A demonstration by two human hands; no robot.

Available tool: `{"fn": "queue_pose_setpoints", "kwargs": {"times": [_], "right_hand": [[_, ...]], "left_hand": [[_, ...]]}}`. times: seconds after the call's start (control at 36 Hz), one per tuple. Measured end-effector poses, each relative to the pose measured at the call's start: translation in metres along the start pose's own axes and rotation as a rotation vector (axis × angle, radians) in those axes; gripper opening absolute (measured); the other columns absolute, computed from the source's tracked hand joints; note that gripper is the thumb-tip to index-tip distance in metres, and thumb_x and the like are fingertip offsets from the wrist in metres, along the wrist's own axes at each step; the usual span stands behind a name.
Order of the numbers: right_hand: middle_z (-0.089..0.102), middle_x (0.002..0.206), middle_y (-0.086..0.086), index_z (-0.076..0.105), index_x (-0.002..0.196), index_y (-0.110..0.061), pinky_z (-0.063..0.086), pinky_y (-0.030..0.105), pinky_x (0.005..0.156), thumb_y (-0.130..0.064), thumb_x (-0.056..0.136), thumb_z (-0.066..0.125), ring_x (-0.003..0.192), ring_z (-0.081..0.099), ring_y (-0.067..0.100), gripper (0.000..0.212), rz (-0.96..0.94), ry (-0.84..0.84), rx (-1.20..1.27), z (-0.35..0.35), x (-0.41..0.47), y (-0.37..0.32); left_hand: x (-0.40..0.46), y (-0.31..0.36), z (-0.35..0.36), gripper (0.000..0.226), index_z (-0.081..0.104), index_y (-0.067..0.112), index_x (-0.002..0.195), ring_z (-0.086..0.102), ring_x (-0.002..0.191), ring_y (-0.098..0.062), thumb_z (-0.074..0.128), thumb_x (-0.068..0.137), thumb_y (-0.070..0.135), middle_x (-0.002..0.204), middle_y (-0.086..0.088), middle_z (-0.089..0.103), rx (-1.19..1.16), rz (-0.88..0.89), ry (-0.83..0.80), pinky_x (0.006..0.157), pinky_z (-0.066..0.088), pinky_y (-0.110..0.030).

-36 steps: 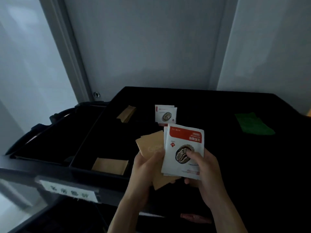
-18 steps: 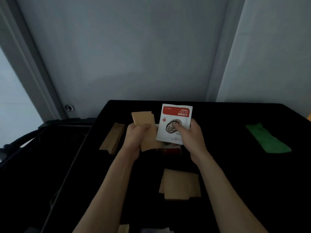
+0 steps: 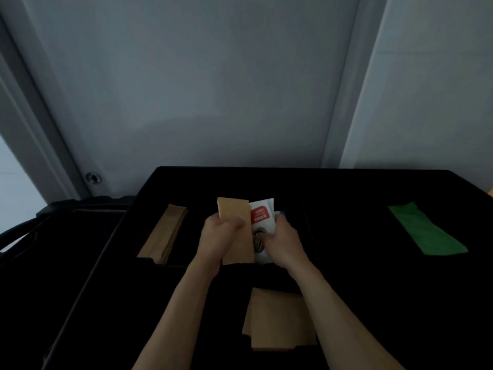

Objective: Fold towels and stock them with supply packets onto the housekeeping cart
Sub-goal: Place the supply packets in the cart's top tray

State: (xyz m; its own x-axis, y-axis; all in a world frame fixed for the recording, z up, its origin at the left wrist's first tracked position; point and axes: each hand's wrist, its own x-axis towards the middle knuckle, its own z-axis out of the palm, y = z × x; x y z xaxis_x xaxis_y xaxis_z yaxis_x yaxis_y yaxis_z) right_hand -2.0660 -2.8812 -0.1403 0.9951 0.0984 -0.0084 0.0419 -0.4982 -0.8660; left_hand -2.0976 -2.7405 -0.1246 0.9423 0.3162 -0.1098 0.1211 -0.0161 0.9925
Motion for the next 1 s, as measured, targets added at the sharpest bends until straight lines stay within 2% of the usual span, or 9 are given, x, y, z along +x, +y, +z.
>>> {"fn": "queue_pose_setpoints", "kwargs": {"times": [0.17, 0.25, 0.33, 0.47, 0.67, 0.78, 0.86, 0.94, 1.0], "right_hand": [[0.065, 0.112, 0.008, 0.054, 0.117, -0.012, 0.037, 0.019, 0.052, -0.026, 0.098, 0.055, 0.076, 0.055, 0.01, 0.024, -0.051, 0.037, -0.195, 0.005, -0.004, 0.0], [0.059, 0.118, 0.012, 0.054, 0.122, -0.009, 0.049, 0.031, 0.072, -0.025, 0.095, 0.058, 0.102, 0.057, 0.025, 0.031, -0.072, 0.092, -0.362, 0.004, -0.009, 0.001], [0.053, 0.125, 0.013, 0.052, 0.13, -0.01, 0.044, 0.036, 0.085, -0.026, 0.095, 0.059, 0.118, 0.045, 0.028, 0.039, -0.086, 0.136, -0.548, 0.003, -0.015, 0.001], [0.064, 0.117, 0.012, 0.054, 0.118, -0.009, 0.044, 0.03, 0.067, -0.018, 0.096, 0.057, 0.101, 0.063, 0.027, 0.025, -0.035, 0.046, -0.558, 0.001, -0.017, 0.002], [0.061, 0.119, 0.011, 0.056, 0.117, -0.009, 0.043, 0.027, 0.068, -0.021, 0.094, 0.064, 0.102, 0.062, 0.025, 0.027, -0.048, 0.071, -0.489, 0.001, -0.015, 0.005], [0.043, 0.128, 0.014, 0.044, 0.13, -0.006, 0.043, 0.026, 0.073, -0.022, 0.093, 0.067, 0.109, 0.054, 0.026, 0.047, -0.067, 0.172, -0.496, 0.003, -0.018, 0.004], [0.052, 0.127, 0.016, 0.043, 0.132, -0.005, 0.051, 0.034, 0.08, -0.024, 0.095, 0.063, 0.111, 0.058, 0.029, 0.047, -0.014, 0.112, -0.513, 0.005, -0.018, 0.003], [0.066, 0.114, 0.01, 0.056, 0.12, -0.009, 0.052, 0.031, 0.067, -0.024, 0.095, 0.06, 0.092, 0.065, 0.022, 0.029, -0.045, -0.033, -0.527, 0.003, -0.016, 0.003], [0.068, 0.108, 0.006, 0.06, 0.116, -0.013, 0.042, 0.023, 0.053, -0.026, 0.095, 0.06, 0.075, 0.058, 0.012, 0.025, -0.087, -0.079, -0.528, 0.001, -0.015, 0.005]], "left_hand": [[-0.01, 0.002, -0.002, 0.02, 0.067, 0.016, 0.112, 0.07, 0.097, -0.027, 0.062, 0.093, 0.015, 0.105, -0.009, 0.072, 0.058, 0.031, -0.021, 0.09, 0.057, -0.052], [-0.015, 0.003, -0.003, 0.022, 0.068, 0.01, 0.114, 0.069, 0.099, -0.03, 0.062, 0.093, 0.012, 0.106, -0.013, 0.072, 0.054, 0.042, -0.022, 0.091, 0.056, -0.054], [-0.017, 0.001, -0.001, 0.022, 0.068, 0.011, 0.113, 0.07, 0.098, -0.029, 0.063, 0.092, 0.014, 0.106, -0.013, 0.072, 0.068, 0.048, -0.018, 0.089, 0.057, -0.053], [-0.02, -0.003, 0.0, 0.018, 0.068, 0.016, 0.11, 0.071, 0.094, -0.026, 0.062, 0.092, 0.016, 0.103, -0.009, 0.073, 0.065, 0.066, 0.006, 0.084, 0.06, -0.048], [-0.023, -0.003, 0.0, 0.024, 0.064, 0.015, 0.117, 0.069, 0.096, -0.025, 0.062, 0.093, 0.019, 0.105, -0.008, 0.071, 0.079, 0.094, 0.017, 0.085, 0.058, -0.051], [-0.022, -0.005, 0.001, 0.019, 0.062, 0.022, 0.111, 0.068, 0.095, -0.02, 0.062, 0.093, 0.018, 0.105, -0.004, 0.07, 0.097, 0.11, 0.02, 0.081, 0.059, -0.042], [-0.023, -0.006, 0.0, 0.018, 0.063, 0.021, 0.11, 0.069, 0.093, -0.019, 0.062, 0.093, 0.016, 0.103, -0.004, 0.07, 0.083, 0.107, 0.022, 0.076, 0.059, -0.036], [-0.022, -0.006, -0.001, 0.025, 0.062, 0.017, 0.118, 0.068, 0.096, -0.02, 0.062, 0.094, 0.017, 0.106, -0.004, 0.07, 0.072, 0.108, 0.01, 0.075, 0.058, -0.035], [-0.022, -0.007, -0.001, 0.025, 0.059, 0.021, 0.12, 0.066, 0.098, -0.019, 0.062, 0.095, 0.019, 0.108, -0.002, 0.068, 0.08, 0.121, -0.001, 0.076, 0.057, -0.034]]}}
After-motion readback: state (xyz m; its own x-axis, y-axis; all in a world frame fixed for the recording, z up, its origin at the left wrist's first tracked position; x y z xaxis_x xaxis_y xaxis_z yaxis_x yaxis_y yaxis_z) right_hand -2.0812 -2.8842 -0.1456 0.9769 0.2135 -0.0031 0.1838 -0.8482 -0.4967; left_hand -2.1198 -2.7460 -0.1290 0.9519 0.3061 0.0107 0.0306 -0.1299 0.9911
